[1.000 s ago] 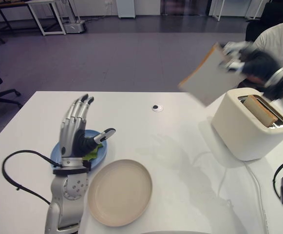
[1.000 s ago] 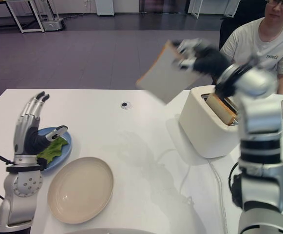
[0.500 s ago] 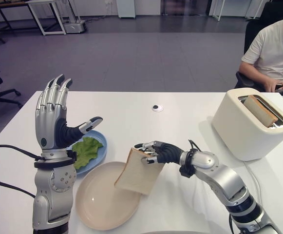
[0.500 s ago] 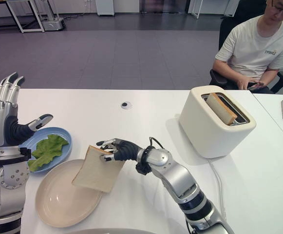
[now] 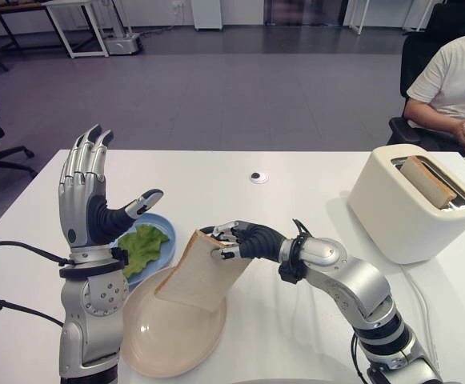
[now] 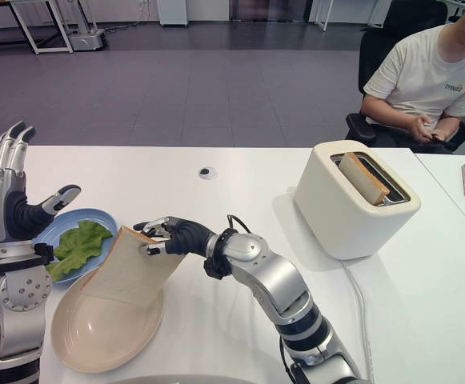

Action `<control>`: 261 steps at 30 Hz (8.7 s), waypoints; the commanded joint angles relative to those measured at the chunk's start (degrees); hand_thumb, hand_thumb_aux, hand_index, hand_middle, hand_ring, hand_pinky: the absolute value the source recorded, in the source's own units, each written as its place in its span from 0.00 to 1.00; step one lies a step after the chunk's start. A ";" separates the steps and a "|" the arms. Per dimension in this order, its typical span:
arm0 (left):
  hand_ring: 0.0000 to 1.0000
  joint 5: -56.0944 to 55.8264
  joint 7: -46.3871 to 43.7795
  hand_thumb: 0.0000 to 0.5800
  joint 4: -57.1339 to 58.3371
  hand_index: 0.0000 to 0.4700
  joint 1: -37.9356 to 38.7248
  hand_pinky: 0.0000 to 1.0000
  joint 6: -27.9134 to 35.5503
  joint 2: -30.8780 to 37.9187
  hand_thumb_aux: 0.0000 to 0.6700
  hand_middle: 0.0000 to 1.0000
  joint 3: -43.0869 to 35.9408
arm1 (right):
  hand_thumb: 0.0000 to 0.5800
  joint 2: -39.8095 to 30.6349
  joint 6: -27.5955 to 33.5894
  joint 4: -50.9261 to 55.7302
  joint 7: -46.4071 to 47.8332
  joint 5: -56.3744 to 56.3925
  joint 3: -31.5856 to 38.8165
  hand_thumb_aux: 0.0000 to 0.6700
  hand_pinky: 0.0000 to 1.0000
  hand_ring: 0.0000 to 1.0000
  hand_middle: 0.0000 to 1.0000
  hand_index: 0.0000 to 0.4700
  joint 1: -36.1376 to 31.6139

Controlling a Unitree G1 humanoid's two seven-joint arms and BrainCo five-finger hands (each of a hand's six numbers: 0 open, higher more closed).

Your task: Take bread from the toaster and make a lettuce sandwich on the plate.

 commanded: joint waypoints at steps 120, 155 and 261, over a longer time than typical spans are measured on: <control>0.00 6.32 -38.39 1.00 -8.70 1.00 15.72 0.00 16.27 10.16 1.00 0.00 -22.93 | 0.00 -10.05 -19.05 14.99 9.23 -14.97 -6.13 0.00 0.00 0.00 0.00 0.00 -9.10; 0.00 0.70 -57.73 1.00 -29.87 1.00 32.93 0.00 10.45 16.64 1.00 0.00 -6.19 | 0.00 -10.09 -18.39 13.87 9.69 -14.88 -5.18 0.00 0.00 0.00 0.00 0.00 -7.20; 0.00 -1.10 -51.57 0.28 -17.56 0.15 31.63 0.00 -15.27 24.94 0.15 0.00 -6.79 | 0.00 -26.45 -59.16 12.37 15.76 -36.41 -6.49 0.00 0.00 0.00 0.00 0.00 1.47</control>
